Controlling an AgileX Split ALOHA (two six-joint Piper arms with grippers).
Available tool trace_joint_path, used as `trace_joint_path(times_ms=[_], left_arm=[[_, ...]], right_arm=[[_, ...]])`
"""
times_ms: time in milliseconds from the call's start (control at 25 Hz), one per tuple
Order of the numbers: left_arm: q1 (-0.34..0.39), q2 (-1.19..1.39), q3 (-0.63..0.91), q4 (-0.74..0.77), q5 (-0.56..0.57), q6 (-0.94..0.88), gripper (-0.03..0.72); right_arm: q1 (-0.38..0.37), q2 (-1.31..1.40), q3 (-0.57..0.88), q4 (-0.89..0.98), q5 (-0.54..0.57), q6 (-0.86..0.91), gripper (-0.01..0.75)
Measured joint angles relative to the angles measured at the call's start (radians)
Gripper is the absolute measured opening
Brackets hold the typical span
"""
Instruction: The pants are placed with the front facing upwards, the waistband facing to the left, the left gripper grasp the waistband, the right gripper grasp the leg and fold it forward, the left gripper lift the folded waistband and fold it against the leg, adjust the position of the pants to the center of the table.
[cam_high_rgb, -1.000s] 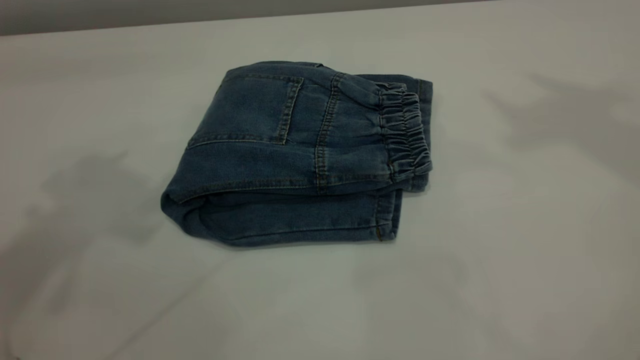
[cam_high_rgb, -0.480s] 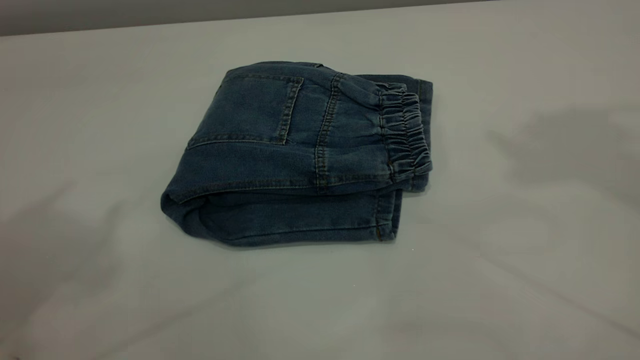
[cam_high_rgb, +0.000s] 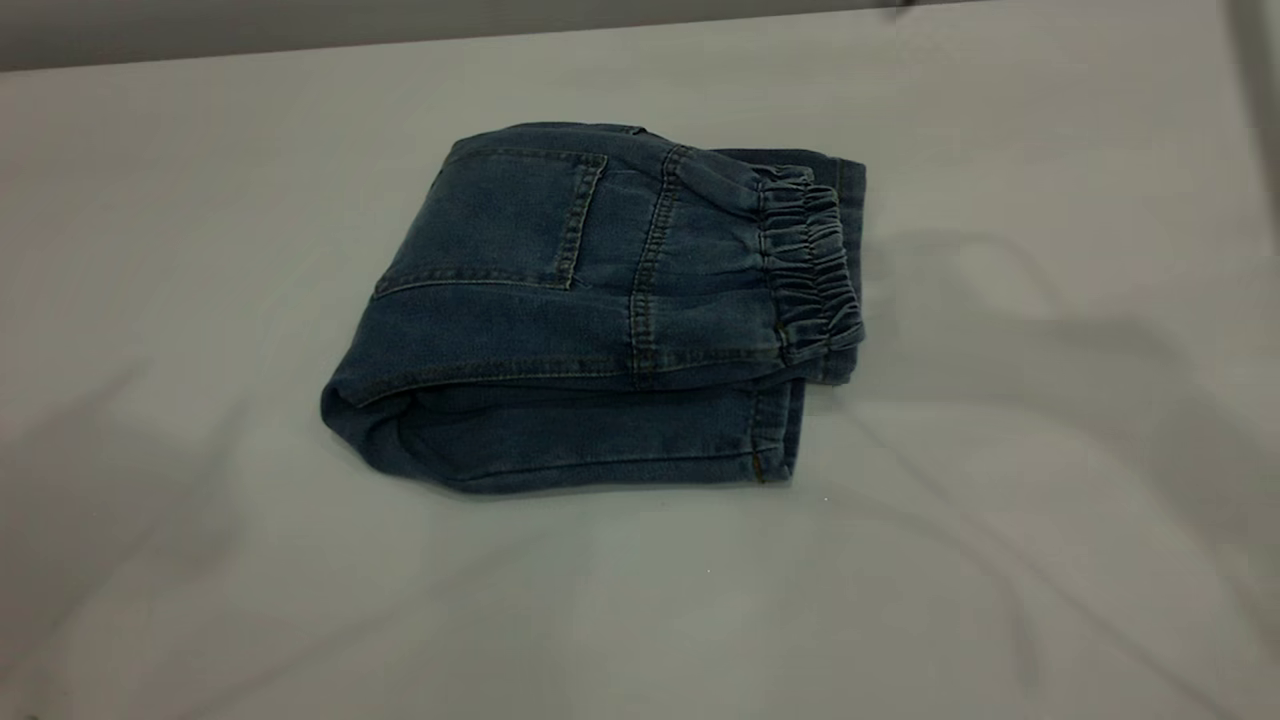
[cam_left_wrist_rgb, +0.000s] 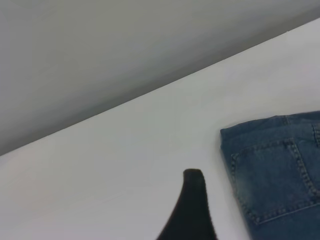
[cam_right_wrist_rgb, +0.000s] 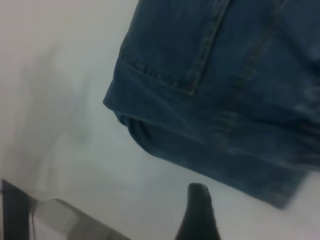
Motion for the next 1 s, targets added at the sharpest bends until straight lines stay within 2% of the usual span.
trace_joint_path(times_ms=[120,280,440,600,680,840,1000], left_arm=[[-0.005,0.000,0.000,-0.032,0.014,0.000,0.574],[-0.005,0.000,0.000,-0.046,0.015,0.000,0.573],[-0.005,0.000,0.000,-0.057,0.024,0.000,0.573],[-0.005,0.000,0.000,-0.059,0.025,0.001,0.573],[-0.005,0.000,0.000,-0.061,0.026,0.001,0.573],[-0.005,0.000,0.000,-0.061,0.026,0.001,0.573],[-0.005,-0.001,0.000,-0.061,0.028,0.001,0.573]], right_arm=[[0.090,0.110,-0.022,-0.016,-0.059,0.036,0.472],[0.167,0.260,-0.153,-0.058,-0.123,0.134,0.472],[0.177,0.399,-0.301,-0.073,-0.137,0.251,0.472],[0.199,0.522,-0.398,-0.065,-0.068,0.373,0.472],[0.217,0.571,-0.409,-0.056,-0.073,0.423,0.472],[0.237,0.629,-0.411,-0.046,-0.155,0.523,0.471],[0.247,0.658,-0.413,-0.069,-0.168,0.574,0.465]])
